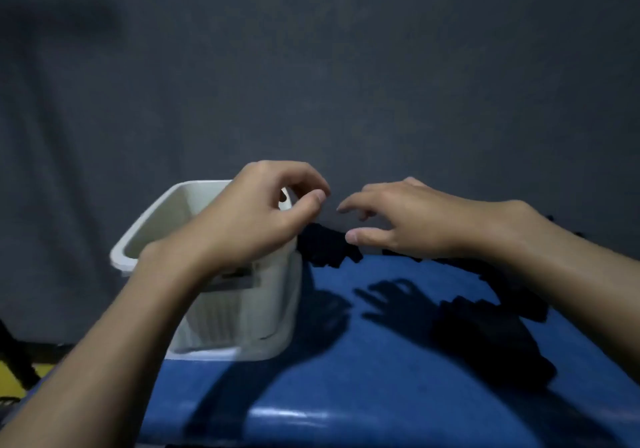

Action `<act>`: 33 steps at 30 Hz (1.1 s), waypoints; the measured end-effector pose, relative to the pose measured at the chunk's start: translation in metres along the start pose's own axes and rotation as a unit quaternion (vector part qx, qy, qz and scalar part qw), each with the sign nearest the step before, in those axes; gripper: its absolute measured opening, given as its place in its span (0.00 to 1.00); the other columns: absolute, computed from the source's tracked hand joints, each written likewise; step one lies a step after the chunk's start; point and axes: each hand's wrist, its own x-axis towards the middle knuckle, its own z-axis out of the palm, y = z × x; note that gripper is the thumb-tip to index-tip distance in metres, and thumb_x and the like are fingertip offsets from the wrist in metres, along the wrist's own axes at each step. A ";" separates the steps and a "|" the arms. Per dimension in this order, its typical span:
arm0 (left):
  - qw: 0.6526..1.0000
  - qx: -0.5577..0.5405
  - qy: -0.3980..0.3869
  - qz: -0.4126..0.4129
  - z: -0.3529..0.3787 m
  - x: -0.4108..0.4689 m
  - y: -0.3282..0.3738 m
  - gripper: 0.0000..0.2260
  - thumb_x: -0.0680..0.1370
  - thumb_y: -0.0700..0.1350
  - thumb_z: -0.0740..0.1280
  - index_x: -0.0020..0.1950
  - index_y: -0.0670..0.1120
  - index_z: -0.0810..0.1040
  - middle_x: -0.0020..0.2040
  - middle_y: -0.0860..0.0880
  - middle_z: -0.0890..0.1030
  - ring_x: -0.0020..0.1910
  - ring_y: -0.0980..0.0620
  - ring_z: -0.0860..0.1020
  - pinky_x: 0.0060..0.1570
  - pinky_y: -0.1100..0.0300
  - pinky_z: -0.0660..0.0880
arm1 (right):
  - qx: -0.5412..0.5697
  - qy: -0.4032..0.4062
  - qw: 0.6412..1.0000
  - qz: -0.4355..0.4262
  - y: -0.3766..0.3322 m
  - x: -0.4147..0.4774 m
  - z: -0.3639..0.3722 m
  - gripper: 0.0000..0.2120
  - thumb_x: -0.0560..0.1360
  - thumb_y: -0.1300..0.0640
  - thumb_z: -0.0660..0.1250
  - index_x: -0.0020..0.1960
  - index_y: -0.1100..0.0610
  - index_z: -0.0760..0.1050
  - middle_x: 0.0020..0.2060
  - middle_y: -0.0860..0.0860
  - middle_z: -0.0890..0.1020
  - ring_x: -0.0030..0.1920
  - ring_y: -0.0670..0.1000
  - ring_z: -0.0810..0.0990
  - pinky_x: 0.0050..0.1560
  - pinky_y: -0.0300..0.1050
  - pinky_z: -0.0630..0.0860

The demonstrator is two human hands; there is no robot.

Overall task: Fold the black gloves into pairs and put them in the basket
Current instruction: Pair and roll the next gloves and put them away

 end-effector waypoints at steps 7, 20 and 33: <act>0.982 0.052 -0.177 0.032 0.130 -0.003 0.046 0.10 0.75 0.54 0.60 0.47 0.54 0.80 0.42 0.57 0.81 0.42 0.55 0.79 0.44 0.52 0.78 | 0.106 -0.025 0.987 0.122 0.062 -0.113 0.056 0.19 0.77 0.44 0.67 0.65 0.50 0.75 0.49 0.46 0.81 0.50 0.45 0.79 0.55 0.41 0.74; 0.955 0.077 -0.285 0.006 0.235 -0.025 0.059 0.18 0.75 0.64 0.68 0.60 0.56 0.78 0.53 0.56 0.74 0.51 0.55 0.75 0.48 0.56 0.75 | 0.210 0.060 0.957 0.190 0.094 -0.211 0.146 0.16 0.75 0.44 0.68 0.61 0.48 0.78 0.54 0.39 0.75 0.59 0.42 0.72 0.63 0.43 0.70; 0.953 0.156 -0.246 0.083 0.219 -0.028 0.046 0.13 0.79 0.55 0.62 0.48 0.49 0.82 0.49 0.54 0.78 0.46 0.53 0.75 0.40 0.55 0.73 | 0.238 0.112 0.953 0.151 0.084 -0.194 0.165 0.12 0.78 0.53 0.68 0.60 0.49 0.79 0.52 0.37 0.75 0.58 0.40 0.72 0.61 0.38 0.69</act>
